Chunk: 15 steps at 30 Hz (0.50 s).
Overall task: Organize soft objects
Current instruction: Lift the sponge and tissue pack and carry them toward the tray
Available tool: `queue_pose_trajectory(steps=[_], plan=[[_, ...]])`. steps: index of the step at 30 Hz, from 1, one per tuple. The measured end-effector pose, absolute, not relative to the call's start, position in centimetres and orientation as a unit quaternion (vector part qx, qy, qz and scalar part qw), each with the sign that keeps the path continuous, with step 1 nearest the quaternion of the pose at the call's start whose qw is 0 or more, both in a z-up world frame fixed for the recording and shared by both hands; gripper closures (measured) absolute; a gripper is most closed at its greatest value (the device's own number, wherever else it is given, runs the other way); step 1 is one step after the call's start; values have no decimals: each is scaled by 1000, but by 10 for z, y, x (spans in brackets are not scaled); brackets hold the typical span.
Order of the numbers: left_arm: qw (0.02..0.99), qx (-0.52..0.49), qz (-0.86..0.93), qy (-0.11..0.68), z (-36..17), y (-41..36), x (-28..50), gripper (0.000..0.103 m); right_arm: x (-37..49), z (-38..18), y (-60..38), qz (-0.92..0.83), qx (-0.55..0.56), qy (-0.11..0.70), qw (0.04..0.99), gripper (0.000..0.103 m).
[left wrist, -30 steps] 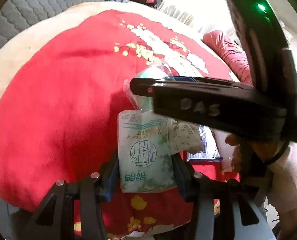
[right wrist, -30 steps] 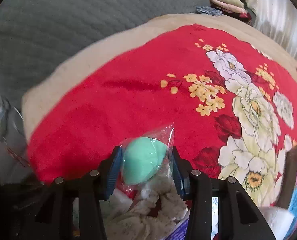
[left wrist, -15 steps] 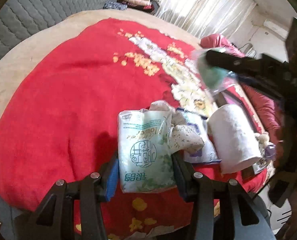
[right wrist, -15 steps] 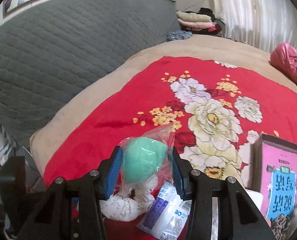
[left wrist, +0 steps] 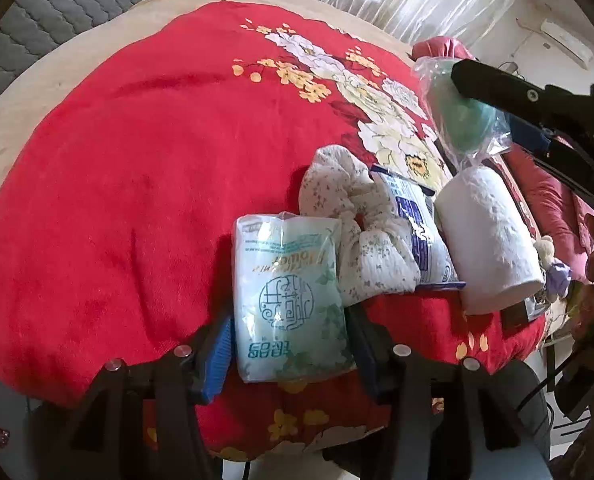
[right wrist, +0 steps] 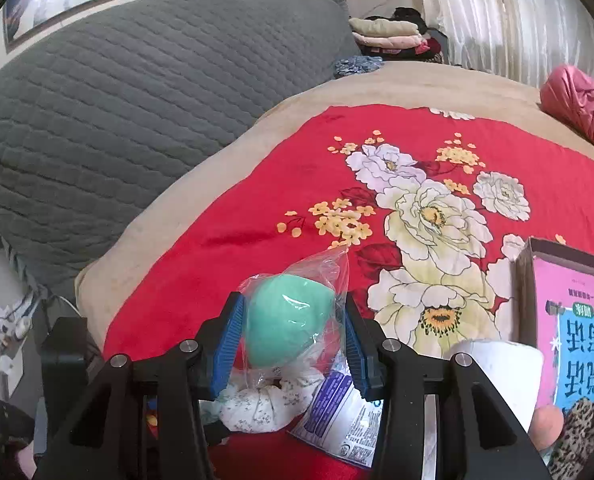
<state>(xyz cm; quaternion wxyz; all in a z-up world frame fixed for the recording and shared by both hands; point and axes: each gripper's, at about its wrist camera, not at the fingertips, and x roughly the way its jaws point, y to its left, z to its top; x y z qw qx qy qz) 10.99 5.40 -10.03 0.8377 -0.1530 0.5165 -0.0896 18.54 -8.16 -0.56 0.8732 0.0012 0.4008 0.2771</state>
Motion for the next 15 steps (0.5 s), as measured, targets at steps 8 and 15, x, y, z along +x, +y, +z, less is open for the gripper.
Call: queue_pose_trajectory(steps=[8, 15], plan=[[836, -122, -85, 528, -101, 46, 105, 49, 178, -1, -99, 269, 23, 393, 879, 55], [837, -137, -76, 524, -98, 54, 100, 54, 163, 17, -127, 251, 38, 366, 895, 55]])
